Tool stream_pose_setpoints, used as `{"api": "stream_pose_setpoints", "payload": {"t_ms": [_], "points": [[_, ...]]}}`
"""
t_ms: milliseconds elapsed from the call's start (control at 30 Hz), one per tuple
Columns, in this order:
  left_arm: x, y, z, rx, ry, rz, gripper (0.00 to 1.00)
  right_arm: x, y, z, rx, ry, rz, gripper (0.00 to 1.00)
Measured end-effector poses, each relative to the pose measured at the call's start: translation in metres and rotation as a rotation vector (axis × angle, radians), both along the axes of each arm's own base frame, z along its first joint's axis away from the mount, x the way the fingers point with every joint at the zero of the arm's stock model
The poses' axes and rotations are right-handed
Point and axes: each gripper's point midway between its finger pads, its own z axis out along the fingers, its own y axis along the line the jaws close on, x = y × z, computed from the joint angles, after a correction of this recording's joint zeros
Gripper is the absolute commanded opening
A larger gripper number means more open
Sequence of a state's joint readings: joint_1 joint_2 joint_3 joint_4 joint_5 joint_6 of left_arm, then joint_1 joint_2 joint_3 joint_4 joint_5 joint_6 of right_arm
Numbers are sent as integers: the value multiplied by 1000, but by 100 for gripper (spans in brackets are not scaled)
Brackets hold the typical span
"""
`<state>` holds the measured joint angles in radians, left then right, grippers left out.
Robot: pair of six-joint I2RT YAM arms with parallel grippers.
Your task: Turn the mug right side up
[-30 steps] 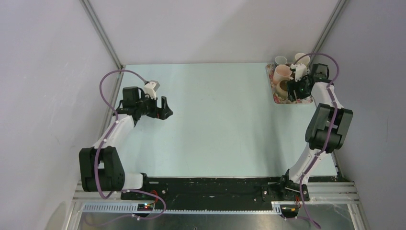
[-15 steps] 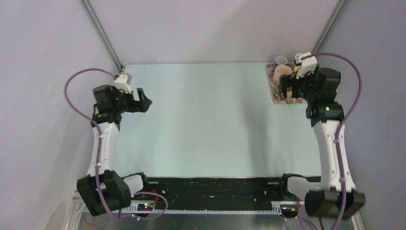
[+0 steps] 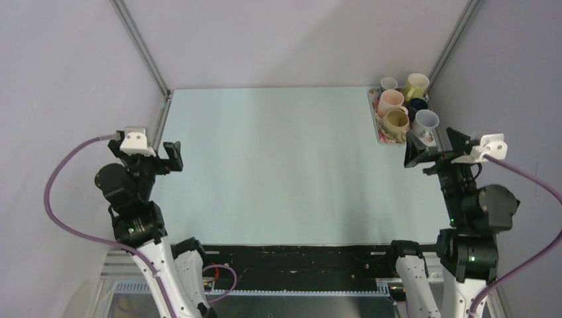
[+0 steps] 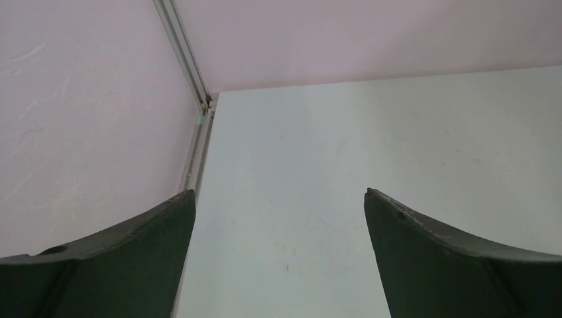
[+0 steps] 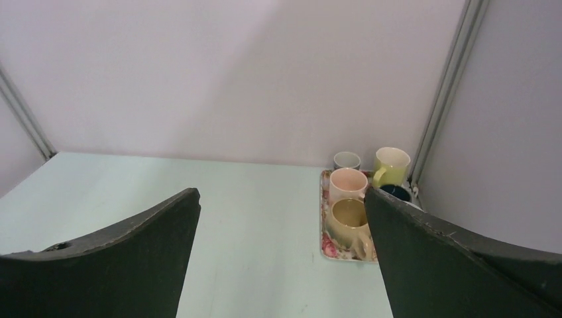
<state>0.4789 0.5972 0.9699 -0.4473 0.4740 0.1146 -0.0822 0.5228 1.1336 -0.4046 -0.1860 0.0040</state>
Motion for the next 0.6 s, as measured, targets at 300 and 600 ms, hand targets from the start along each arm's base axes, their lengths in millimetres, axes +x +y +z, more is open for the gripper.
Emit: {"api": "stream_pose_setpoints", "payload": {"t_ms": [300, 600], "points": [[-7, -4, -85, -33, 158, -22, 100, 5, -2, -56, -12, 72, -2, 99], [-6, -9, -101, -58, 196, -54, 100, 16, -18, -79, 3, 88, -86, 99]]}}
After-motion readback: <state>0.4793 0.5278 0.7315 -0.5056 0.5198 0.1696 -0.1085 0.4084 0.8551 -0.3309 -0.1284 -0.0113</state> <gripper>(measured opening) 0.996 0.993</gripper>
